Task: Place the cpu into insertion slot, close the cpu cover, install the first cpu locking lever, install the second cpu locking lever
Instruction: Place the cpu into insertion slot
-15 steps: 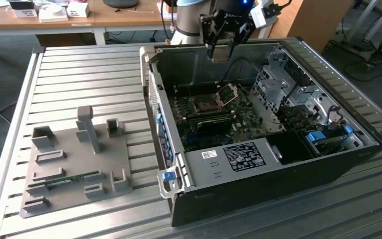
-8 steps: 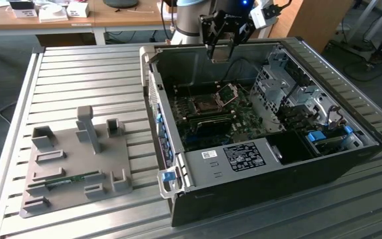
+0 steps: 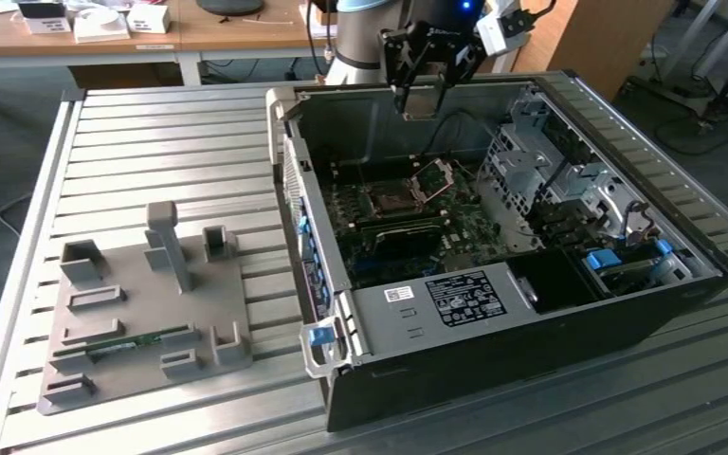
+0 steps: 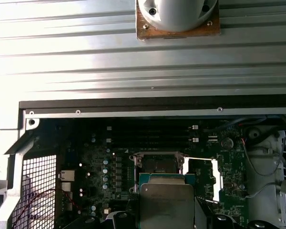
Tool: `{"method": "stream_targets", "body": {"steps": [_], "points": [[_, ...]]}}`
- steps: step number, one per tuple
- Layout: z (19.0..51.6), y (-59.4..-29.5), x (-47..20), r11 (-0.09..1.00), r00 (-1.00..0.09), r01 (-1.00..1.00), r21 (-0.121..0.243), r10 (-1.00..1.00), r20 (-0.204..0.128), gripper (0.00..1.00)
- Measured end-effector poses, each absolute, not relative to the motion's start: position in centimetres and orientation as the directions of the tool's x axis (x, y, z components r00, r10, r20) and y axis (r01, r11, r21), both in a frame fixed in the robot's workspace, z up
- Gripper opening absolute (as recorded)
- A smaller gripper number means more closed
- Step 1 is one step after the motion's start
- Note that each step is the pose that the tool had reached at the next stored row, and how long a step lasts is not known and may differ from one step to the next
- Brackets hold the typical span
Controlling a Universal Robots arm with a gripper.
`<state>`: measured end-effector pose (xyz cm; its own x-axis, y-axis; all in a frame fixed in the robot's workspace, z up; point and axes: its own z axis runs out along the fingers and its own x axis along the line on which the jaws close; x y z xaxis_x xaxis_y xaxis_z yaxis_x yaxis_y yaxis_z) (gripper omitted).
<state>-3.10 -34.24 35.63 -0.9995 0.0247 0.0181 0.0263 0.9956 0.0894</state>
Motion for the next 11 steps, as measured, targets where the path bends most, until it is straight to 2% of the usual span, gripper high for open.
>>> {"method": "stream_targets", "body": {"steps": [11], "points": [[35.39,-34.24,-3.1,0.996,-1.0,0.026,0.089,0.025,0.018,0.54]]}}
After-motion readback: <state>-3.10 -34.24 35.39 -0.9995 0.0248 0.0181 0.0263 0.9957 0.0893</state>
